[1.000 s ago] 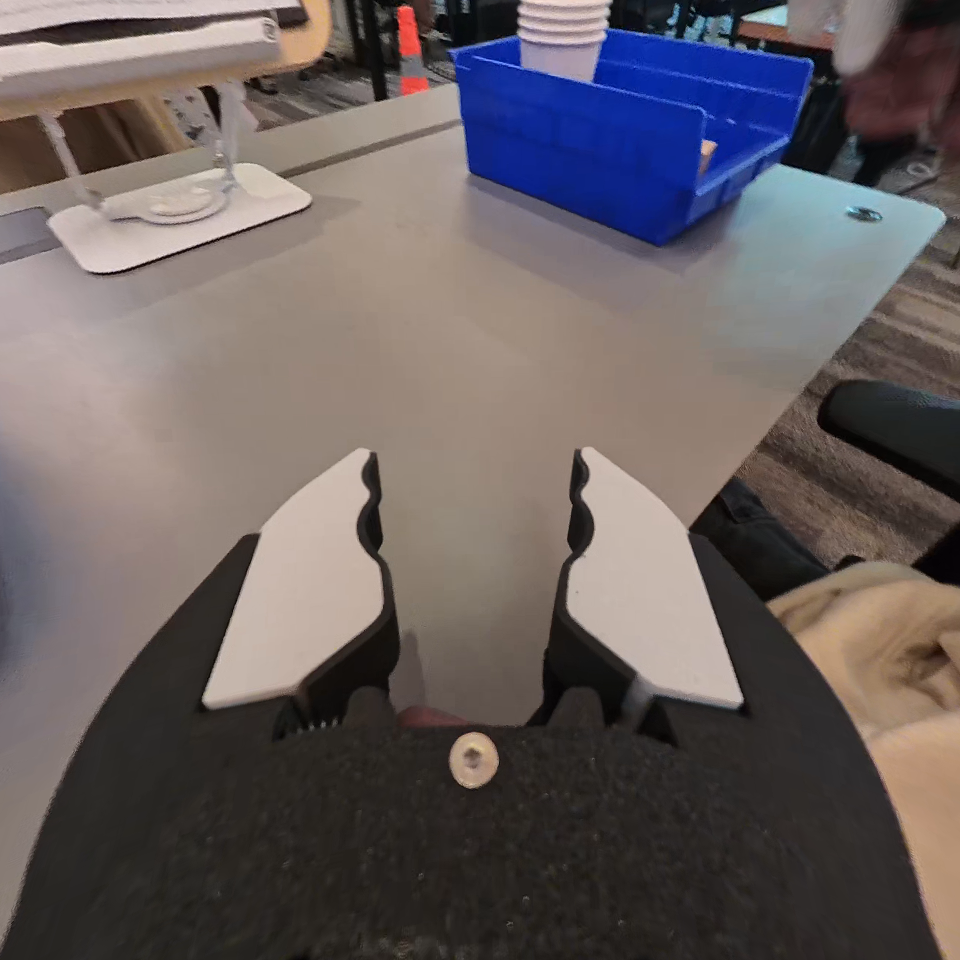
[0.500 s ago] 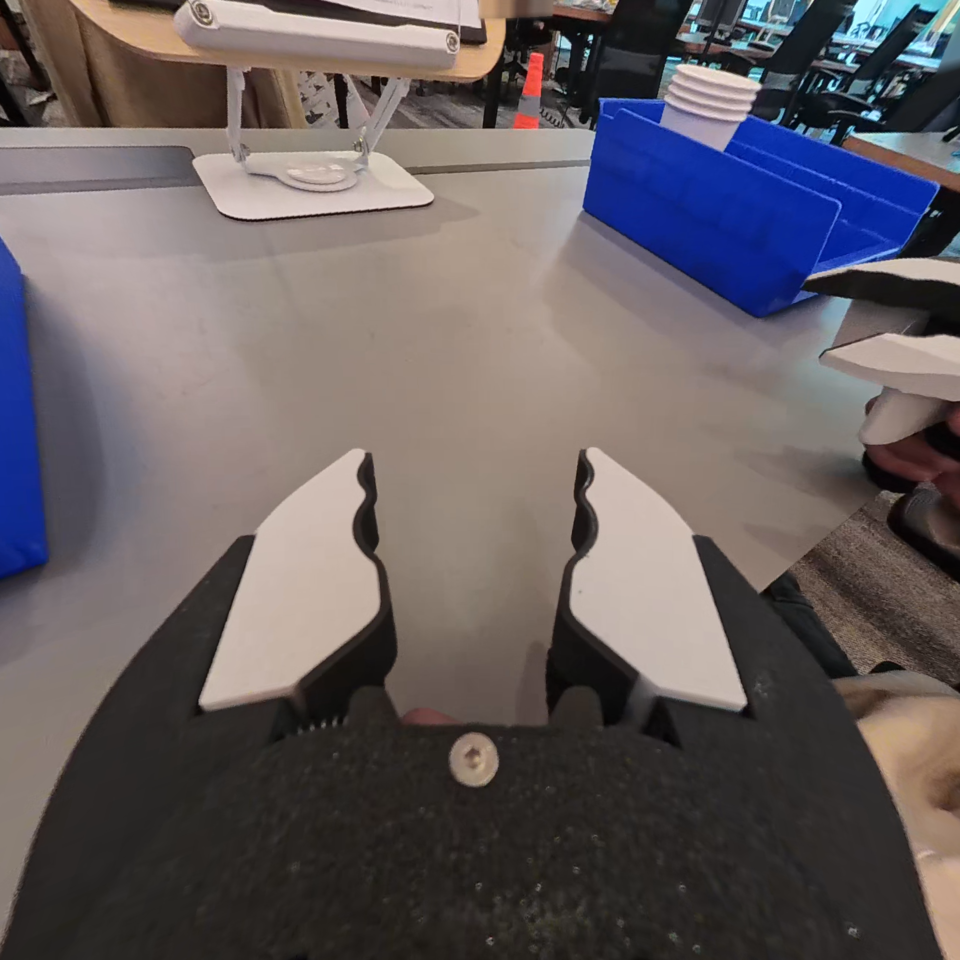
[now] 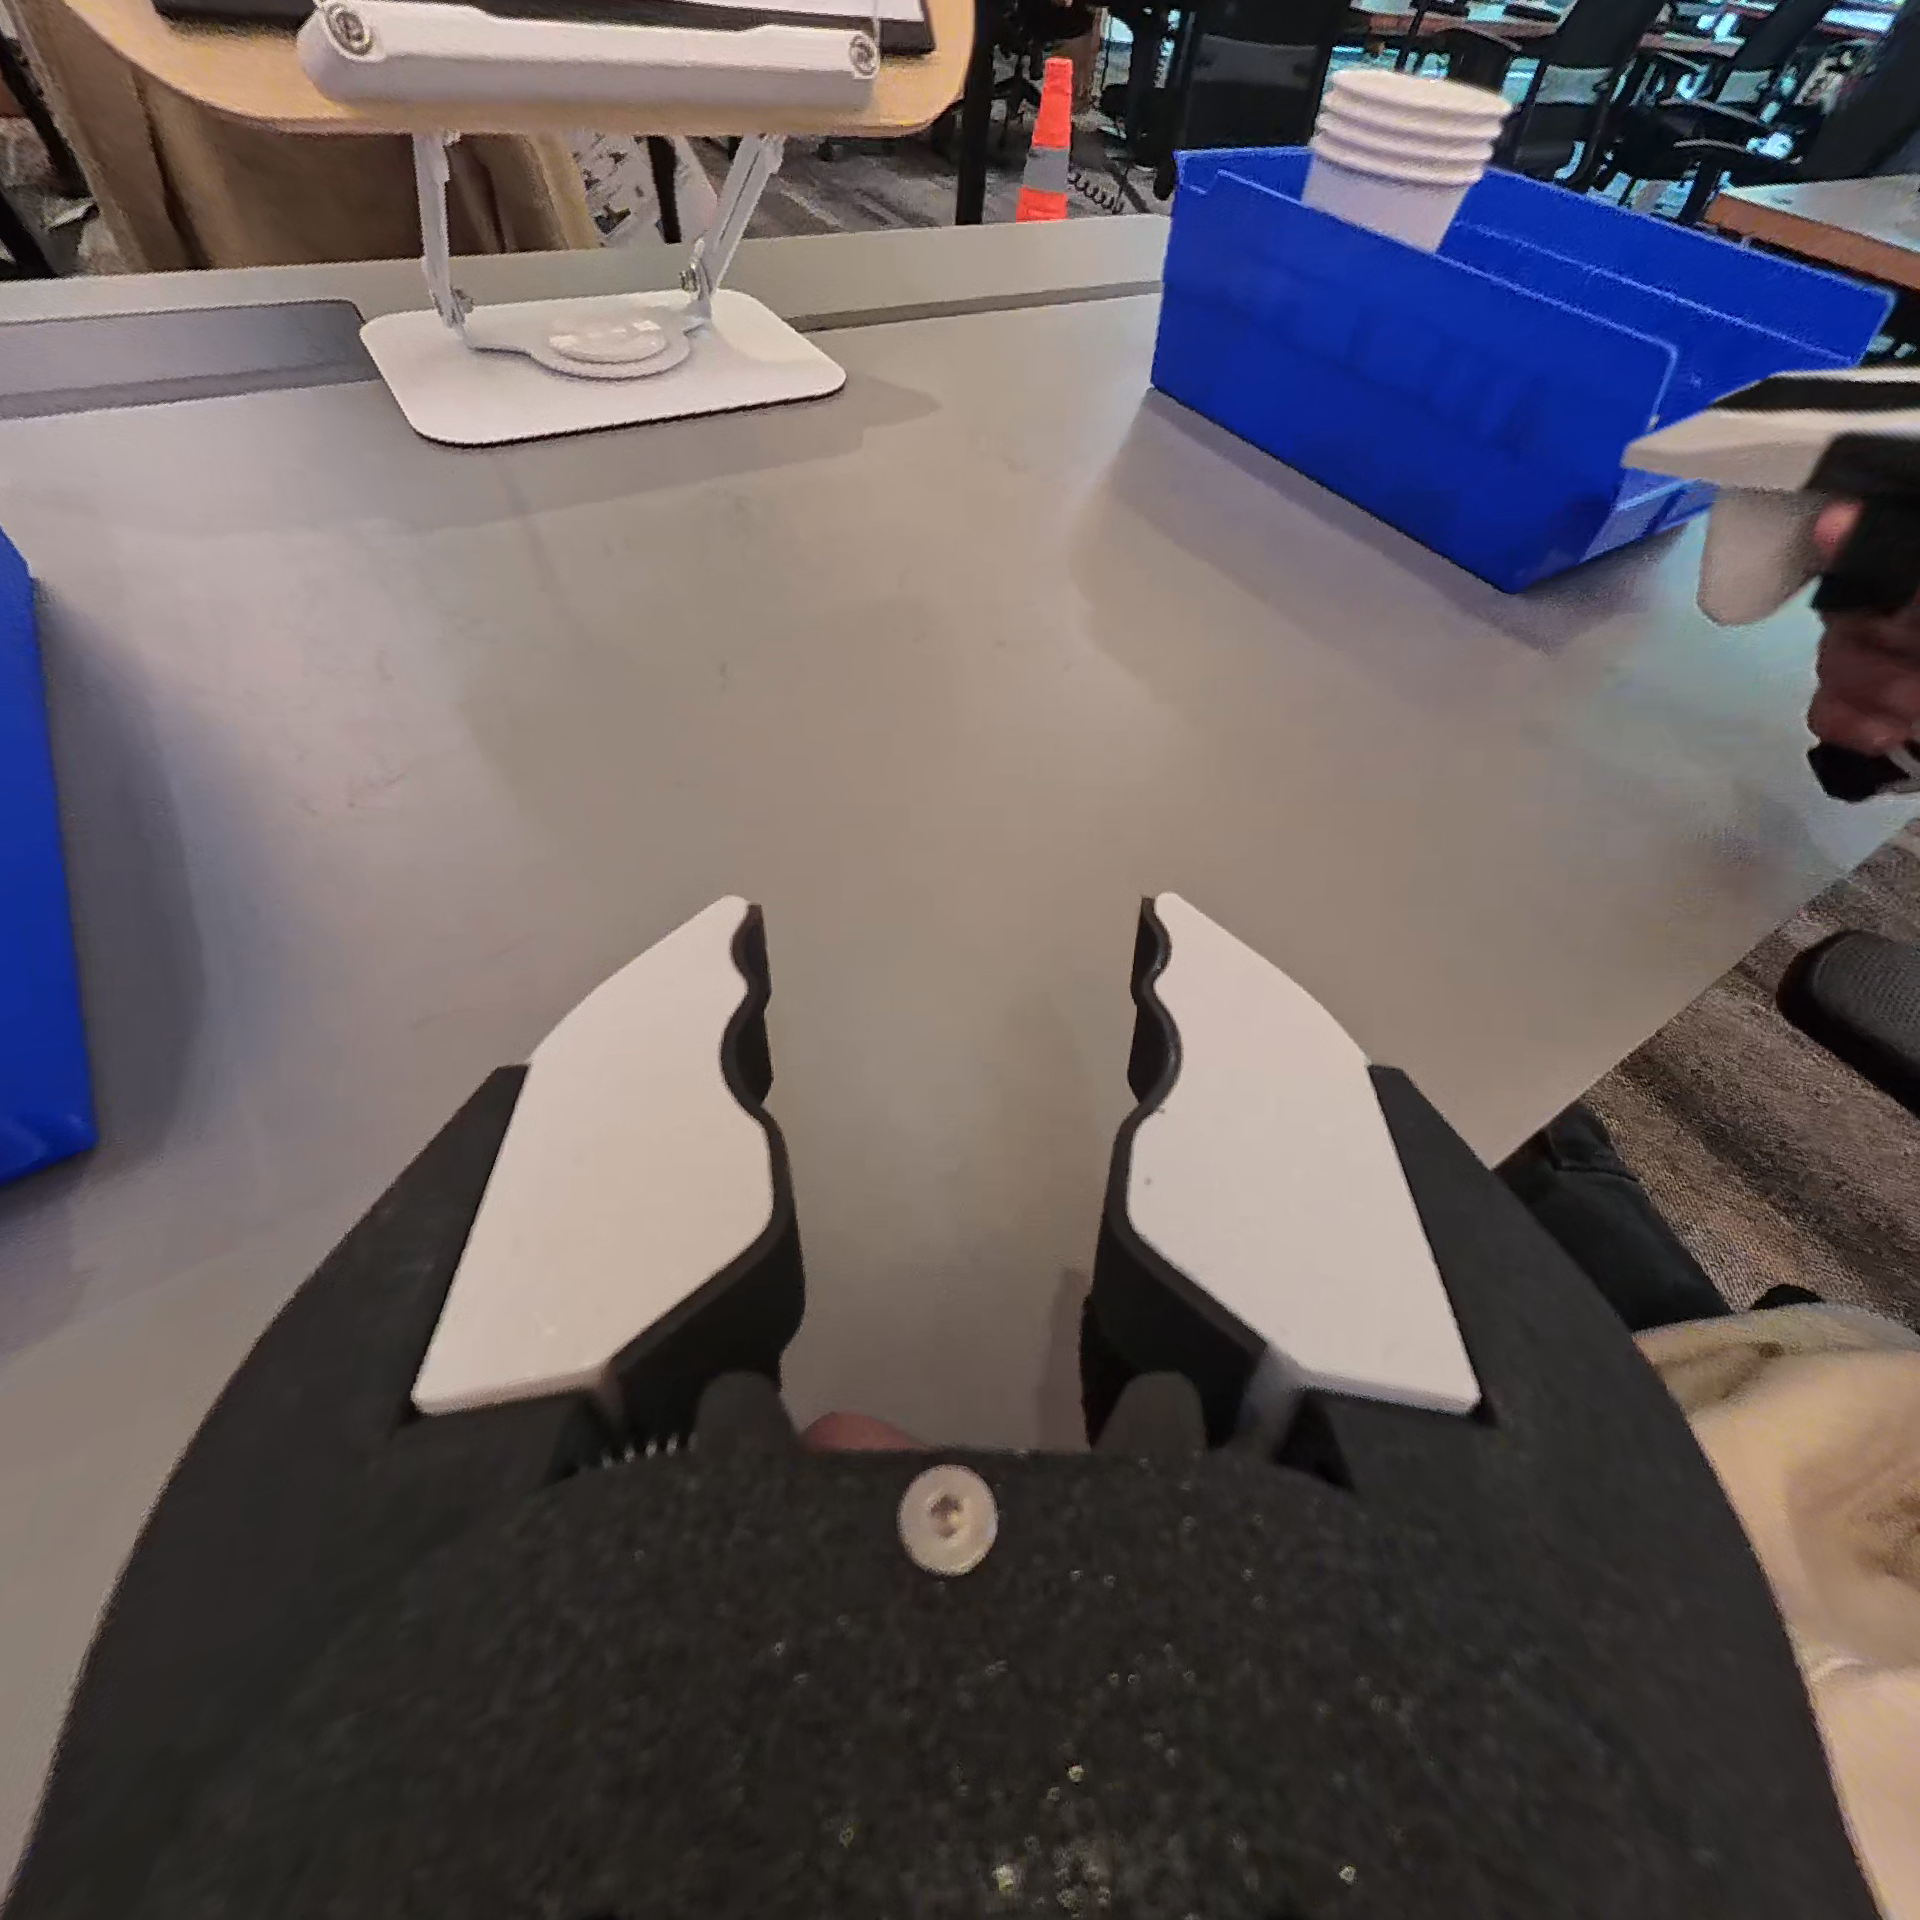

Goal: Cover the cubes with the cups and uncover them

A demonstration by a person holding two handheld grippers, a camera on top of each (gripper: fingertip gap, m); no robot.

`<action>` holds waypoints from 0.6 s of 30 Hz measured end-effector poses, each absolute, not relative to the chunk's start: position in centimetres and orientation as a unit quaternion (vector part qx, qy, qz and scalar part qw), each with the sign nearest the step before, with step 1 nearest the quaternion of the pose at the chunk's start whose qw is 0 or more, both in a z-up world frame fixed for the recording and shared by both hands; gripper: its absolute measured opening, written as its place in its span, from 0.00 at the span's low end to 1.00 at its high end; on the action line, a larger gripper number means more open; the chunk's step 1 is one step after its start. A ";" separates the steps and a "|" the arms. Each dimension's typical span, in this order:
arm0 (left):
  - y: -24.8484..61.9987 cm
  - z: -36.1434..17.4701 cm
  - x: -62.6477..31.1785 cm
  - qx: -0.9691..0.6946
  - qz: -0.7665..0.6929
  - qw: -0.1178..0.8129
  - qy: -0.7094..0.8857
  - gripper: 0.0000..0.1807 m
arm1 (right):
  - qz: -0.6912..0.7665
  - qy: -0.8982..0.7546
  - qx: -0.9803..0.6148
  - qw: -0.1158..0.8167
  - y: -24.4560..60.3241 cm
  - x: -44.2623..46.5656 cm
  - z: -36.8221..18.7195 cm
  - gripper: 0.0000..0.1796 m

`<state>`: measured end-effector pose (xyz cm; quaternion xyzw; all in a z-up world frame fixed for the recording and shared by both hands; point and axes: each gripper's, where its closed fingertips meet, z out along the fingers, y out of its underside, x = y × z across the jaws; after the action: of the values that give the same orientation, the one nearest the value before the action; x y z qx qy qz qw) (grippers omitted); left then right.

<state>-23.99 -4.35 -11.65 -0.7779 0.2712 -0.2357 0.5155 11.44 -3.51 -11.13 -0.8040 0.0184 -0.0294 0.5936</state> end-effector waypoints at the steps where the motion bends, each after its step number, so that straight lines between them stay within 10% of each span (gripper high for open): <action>1: -4.5 -11.6 -23.8 -0.776 -0.236 0.515 0.276 0.37 | -0.032 0.031 -0.811 0.584 -3.2 12.6 -11.4 0.37; 18: -5.2 -14.0 -20.2 -0.787 -0.259 0.459 0.320 0.37 | 0.158 -0.069 -0.801 0.573 -1.4 1.5 -10.1 0.42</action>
<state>-20.16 -5.22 -13.97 -0.7871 0.3196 -0.2593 0.4594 1.53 -1.42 -10.10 -0.8012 -0.0689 0.1579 0.5730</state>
